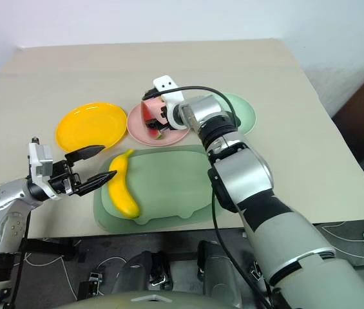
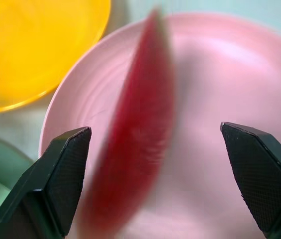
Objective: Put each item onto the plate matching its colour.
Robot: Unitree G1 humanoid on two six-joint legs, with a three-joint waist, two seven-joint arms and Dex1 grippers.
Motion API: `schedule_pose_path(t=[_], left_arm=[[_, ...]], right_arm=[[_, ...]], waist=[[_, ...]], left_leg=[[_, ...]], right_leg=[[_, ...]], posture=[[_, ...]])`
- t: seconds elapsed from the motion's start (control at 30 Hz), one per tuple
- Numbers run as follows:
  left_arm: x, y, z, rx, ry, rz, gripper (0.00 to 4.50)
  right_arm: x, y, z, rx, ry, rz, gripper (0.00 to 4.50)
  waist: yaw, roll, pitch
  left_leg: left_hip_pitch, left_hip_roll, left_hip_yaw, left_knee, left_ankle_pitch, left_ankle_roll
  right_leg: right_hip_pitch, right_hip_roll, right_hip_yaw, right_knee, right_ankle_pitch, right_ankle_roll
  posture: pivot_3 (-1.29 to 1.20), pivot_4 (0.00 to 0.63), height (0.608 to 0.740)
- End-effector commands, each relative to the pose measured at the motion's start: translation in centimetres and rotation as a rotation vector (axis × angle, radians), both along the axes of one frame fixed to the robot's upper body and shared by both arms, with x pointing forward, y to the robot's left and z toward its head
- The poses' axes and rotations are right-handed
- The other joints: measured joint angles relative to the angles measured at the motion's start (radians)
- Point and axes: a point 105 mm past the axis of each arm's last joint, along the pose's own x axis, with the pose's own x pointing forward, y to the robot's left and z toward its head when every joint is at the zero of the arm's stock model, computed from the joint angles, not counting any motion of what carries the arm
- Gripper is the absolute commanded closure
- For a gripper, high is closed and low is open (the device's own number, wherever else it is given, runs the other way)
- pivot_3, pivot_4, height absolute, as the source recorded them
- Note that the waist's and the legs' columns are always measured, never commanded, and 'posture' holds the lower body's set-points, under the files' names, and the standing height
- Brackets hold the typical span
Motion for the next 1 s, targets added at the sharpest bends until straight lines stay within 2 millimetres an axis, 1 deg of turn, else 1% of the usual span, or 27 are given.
schedule_pose_path(t=[0.03, 0.17, 0.27, 0.37, 0.5, 0.53, 0.6, 0.67, 0.77, 0.83, 0.9, 1.0], left_arm=[[-0.2, 0.4, 1.6, 0.0, -0.058, 0.007, 0.0], [-0.2, 0.6, 1.8, -0.004, -0.061, 0.016, 0.0], [-0.3, 0.6, 2.0, -0.008, -0.076, 0.037, 0.0], [-0.1, 0.7, 2.2, -0.021, -0.096, 0.075, 0.0], [-0.4, 0.7, 2.1, -0.026, -0.09, 0.092, 0.0], [-0.6, 0.6, 2.1, -0.032, -0.088, 0.093, 0.0], [-1.0, 0.5, 2.0, -0.034, -0.086, 0.095, 0.0], [-1.1, 0.5, 2.0, -0.045, -0.084, 0.11, 0.0], [-1.6, 0.4, 2.0, -0.06, -0.075, 0.129, 0.0], [-1.9, 0.3, 2.1, -0.084, -0.078, 0.154, 0.0], [-2.3, 0.1, 2.0, -0.086, -0.081, 0.173, 0.0], [-2.5, -0.1, 1.6, -0.086, -0.072, 0.197, 0.0]], right_arm=[[-1.4, 0.1, 4.3, 0.112, -0.097, 0.105, 0.04], [-3.4, -1.5, 5.3, 0.17, -0.167, 0.127, 0.04], [-5.6, -3.6, 5.6, 0.212, -0.243, 0.13, 0.04], [-7.5, -4.8, 5.1, 0.225, -0.3, 0.136, 0.04], [-8.6, -6.2, 4.6, 0.274, -0.401, 0.085, 0.04], [-8.9, -6.4, 4.2, 0.267, -0.416, 0.087, 0.04], [-10.4, -6.6, 3.4, 0.233, -0.456, 0.153, 0.04], [-11.8, -6.7, 3.1, 0.248, -0.47, 0.202, 0.04], [-12.8, -7.2, 3.5, 0.332, -0.47, 0.208, 0.04], [-13.9, -7.7, 3.8, 0.385, -0.48, 0.24, 0.04], [-15.0, -8.3, 2.8, 0.359, -0.465, 0.293, 0.04], [-15.9, -8.6, 1.4, 0.327, -0.42, 0.346, 0.04]], waist=[[0.001, 0.0, 0.0], [0.001, -0.001, 0.0], [0.005, 0.0, 0.0], [0.005, -0.001, 0.0], [0.002, -0.001, -0.001], [0.002, -0.001, 0.0], [0.003, -0.001, 0.0], [0.007, -0.001, 0.0], [0.008, -0.001, 0.0], [0.009, -0.001, 0.0], [0.014, -0.001, 0.0], [0.026, -0.001, 0.0]], left_leg=[[0.0, 0.0, 0.0, 0.0, 0.0, 0.0], [0.001, 0.0, -0.002, 0.0, 0.0, 0.0], [0.0, 0.0, -0.002, 0.0, 0.0, 0.0], [0.0, -0.001, -0.003, 0.0, 0.0, 0.0], [0.002, 0.0, -0.003, 0.0, 0.0, -0.001], [0.002, 0.0, -0.003, 0.0, 0.0, -0.001], [0.002, 0.0, -0.003, -0.001, 0.0, -0.001], [0.002, 0.0, -0.002, -0.001, 0.0, -0.001], [0.002, 0.0, -0.003, 0.0, 0.0, -0.001], [0.002, 0.0, -0.003, 0.0, 0.0, -0.001], [0.003, 0.0, -0.004, 0.0, 0.0, -0.001], [0.003, 0.0, -0.005, 0.0, 0.0, 0.0]], right_leg=[[0.0, 0.0, 0.0, 0.0, 0.0, 0.0], [0.001, -0.001, 0.0, 0.0, 0.0, 0.0], [0.001, -0.001, 0.0, 0.001, 0.0, 0.0], [0.001, -0.001, 0.0, 0.0, 0.0, 0.0], [0.002, -0.001, 0.0, 0.0, 0.0, 0.0], [0.002, 0.0, 0.0, 0.0, 0.0, -0.001], [0.002, 0.0, 0.0, -0.001, 0.0, -0.001], [0.002, 0.0, 0.0, -0.001, -0.001, -0.001], [0.003, 0.0, 0.0, -0.001, -0.001, -0.001], [0.003, 0.0, 0.0, -0.002, -0.002, -0.003], [0.004, 0.0, -0.001, -0.003, -0.002, -0.003], [0.005, 0.0, -0.001, -0.005, -0.002, -0.003]], posture=[[0.0, 0.15, 0.696], [0.0, 0.15, 0.696], [0.0, 0.15, 0.696], [0.0, 0.15, 0.696], [0.0, 0.15, 0.696], [0.0, 0.15, 0.696], [0.0, 0.15, 0.696], [0.0, 0.15, 0.696], [0.0, 0.15, 0.696], [0.0, 0.15, 0.696], [0.0, 0.15, 0.696], [0.0, 0.15, 0.696]])
